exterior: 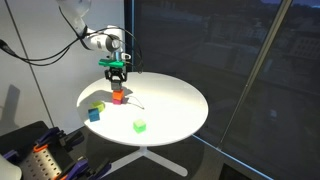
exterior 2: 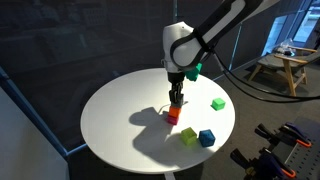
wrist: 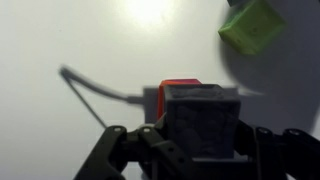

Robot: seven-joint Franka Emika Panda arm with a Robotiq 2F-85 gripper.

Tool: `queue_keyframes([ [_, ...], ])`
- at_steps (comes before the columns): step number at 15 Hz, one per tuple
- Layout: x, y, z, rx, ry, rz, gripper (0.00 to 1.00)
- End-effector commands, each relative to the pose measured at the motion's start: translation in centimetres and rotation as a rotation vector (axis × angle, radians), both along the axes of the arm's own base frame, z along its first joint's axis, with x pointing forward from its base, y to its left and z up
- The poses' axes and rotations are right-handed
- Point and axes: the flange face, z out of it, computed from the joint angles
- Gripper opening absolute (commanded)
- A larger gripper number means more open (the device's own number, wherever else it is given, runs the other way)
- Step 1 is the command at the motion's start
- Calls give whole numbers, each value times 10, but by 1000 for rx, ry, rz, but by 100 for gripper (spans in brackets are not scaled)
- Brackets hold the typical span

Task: Put the grey block on the stack of blocks

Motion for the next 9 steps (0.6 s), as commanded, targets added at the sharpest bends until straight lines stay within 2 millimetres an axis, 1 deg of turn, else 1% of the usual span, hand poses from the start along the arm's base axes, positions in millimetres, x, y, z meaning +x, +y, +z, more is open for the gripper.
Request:
queue_keyframes([
  [1,5,1,4,-4,2,20,23],
  [6,5,1,3,-5,5,22,23],
  [7,5,1,3,-4,5,22,26],
  [8,5,1,3,-4,5,22,48],
  [9,5,1,3,-3,5,20,73],
])
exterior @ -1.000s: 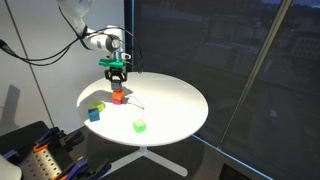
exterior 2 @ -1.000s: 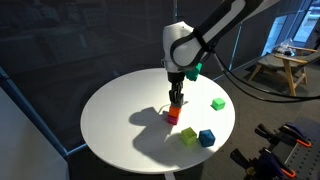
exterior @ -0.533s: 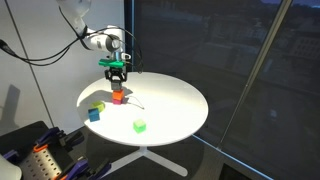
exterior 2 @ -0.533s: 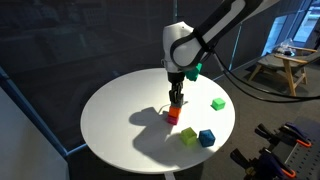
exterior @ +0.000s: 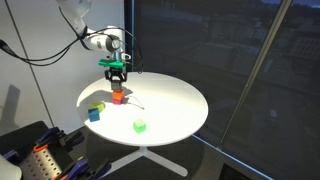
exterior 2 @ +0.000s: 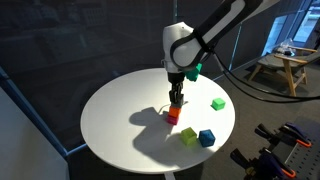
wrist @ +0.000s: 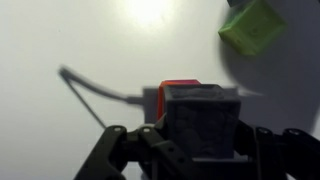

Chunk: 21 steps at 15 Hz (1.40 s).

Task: Put the grey block on the stack of blocks

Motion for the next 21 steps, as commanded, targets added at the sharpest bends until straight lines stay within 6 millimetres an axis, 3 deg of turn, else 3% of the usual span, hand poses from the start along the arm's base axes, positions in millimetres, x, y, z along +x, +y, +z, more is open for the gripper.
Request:
queue_keyframes([
  [1,5,1,4,-1,3,19,73],
  [5,5,1,4,-1,4,20,100],
  [10,5,1,4,-1,5,23,100],
  [21,3,10,32,-8,32,-5,100],
])
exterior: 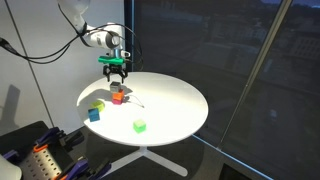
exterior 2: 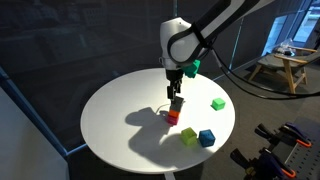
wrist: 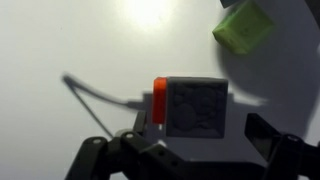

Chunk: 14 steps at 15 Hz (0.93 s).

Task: Put the grey block on the stack of blocks

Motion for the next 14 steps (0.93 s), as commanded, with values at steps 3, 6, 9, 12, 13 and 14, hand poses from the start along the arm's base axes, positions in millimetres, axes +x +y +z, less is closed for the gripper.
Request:
queue_keyframes([
  [3,-3,1,27,-18,22,-64,100],
  [6,-6,4,39,-24,13,-121,100],
  [9,-13,12,51,-25,-10,-185,100],
  [12,-22,25,62,-28,-40,-255,100],
  [13,-26,29,66,-29,-58,-288,100],
  [14,-30,33,69,-31,-62,-304,100],
])
